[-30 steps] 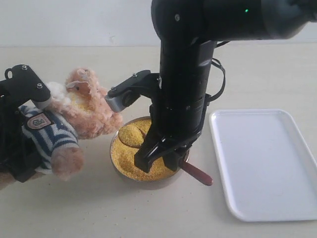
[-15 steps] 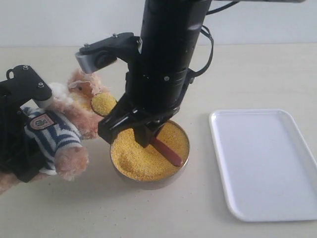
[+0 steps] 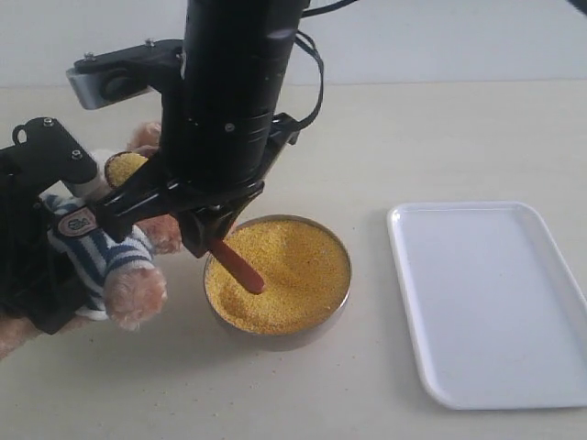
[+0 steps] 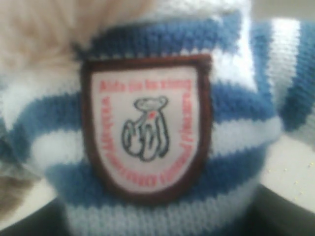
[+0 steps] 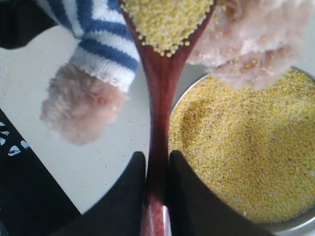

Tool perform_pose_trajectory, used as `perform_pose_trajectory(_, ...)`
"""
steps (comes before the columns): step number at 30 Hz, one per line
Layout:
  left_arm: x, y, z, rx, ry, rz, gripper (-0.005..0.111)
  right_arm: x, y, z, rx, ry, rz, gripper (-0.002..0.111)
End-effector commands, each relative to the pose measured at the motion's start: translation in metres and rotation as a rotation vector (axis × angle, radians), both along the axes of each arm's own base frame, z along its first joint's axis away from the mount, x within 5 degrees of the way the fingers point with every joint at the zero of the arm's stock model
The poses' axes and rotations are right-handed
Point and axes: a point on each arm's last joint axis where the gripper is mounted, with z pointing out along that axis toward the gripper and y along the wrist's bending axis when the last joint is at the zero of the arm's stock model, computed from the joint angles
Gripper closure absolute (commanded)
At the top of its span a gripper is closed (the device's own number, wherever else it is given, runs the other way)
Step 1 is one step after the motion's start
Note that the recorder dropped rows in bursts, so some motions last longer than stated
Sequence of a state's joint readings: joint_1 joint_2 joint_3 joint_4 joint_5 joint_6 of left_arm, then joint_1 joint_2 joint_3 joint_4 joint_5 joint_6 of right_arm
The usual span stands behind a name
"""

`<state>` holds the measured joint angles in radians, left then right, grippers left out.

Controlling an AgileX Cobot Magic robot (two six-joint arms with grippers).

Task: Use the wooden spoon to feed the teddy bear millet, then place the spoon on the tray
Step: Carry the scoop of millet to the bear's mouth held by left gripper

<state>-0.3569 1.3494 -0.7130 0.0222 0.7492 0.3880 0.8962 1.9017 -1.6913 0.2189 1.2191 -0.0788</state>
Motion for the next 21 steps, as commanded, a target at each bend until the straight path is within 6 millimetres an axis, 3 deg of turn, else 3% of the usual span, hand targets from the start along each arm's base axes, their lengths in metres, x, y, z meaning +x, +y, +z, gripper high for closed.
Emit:
perform_pose_trajectory(1,0.0,-0.001,0.002,-0.015,-0.02,-0.004,0.103,0.006,0.01,-0.003,0.006,-0.003,0.0,0.109)
perform_pose_trajectory(7,0.0,-0.001,0.002,-0.015,-0.02,-0.004,0.103,0.015,0.019,-0.008,0.019,0.0,-0.007,0.109)
perform_pose_trajectory(14,-0.001,-0.001,0.002,-0.013,-0.013,-0.003,0.103,0.035,0.012,-0.007,0.15,0.138,-0.075,0.109)
perform_pose_trajectory(21,-0.001,-0.001,0.002,-0.013,-0.013,-0.003,0.103,0.035,0.013,-0.008,0.178,0.166,-0.065,0.109)
